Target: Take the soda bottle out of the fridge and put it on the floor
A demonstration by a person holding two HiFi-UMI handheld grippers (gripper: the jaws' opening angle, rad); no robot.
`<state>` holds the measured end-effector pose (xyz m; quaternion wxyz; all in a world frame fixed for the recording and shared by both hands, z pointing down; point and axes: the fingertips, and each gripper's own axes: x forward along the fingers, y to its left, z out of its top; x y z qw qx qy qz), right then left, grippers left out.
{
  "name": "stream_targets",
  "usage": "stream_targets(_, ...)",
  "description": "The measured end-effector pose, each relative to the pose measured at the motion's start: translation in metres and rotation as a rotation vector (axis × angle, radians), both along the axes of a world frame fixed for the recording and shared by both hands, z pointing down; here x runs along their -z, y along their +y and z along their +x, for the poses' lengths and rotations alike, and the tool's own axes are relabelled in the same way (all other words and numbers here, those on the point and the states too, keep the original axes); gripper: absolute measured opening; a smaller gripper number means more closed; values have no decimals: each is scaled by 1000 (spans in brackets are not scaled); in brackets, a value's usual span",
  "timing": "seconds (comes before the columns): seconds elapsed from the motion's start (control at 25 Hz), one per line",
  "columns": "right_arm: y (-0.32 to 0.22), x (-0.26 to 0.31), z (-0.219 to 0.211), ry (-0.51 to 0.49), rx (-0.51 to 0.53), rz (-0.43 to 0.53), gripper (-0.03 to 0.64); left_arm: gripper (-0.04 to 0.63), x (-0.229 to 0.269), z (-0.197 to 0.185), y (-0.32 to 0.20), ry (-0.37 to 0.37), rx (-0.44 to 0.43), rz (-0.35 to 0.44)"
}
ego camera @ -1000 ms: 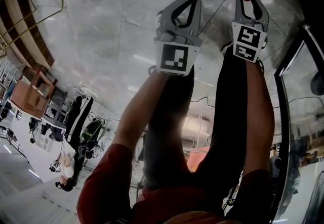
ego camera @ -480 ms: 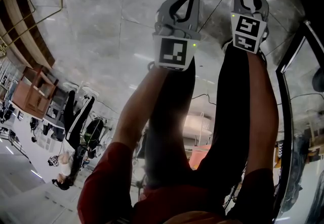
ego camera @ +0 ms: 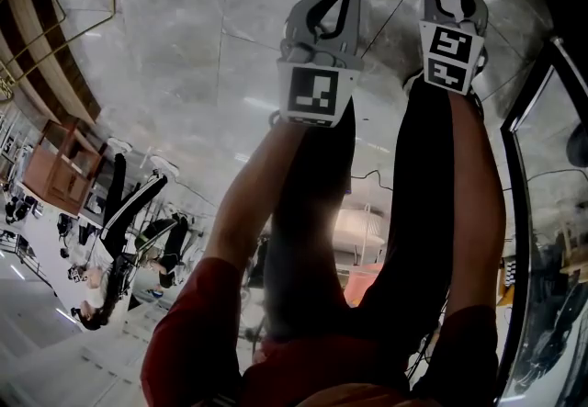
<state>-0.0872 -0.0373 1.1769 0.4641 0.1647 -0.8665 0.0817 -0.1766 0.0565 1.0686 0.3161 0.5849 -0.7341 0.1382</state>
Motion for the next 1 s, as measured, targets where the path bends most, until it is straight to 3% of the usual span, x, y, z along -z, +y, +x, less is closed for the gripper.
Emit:
stream_targets(0.52, 11, 56, 27, 3, -71, -60, 153, 0, 60, 11, -20, -20, -45, -15)
stream_targets(0.76, 16, 122, 42, 1, -55, -78, 153, 0, 131, 18, -48, -33, -93, 3)
stream_targets(1.0, 18, 227, 57, -34, -31, -83, 153, 0, 227, 29, -73, -37, -120, 30)
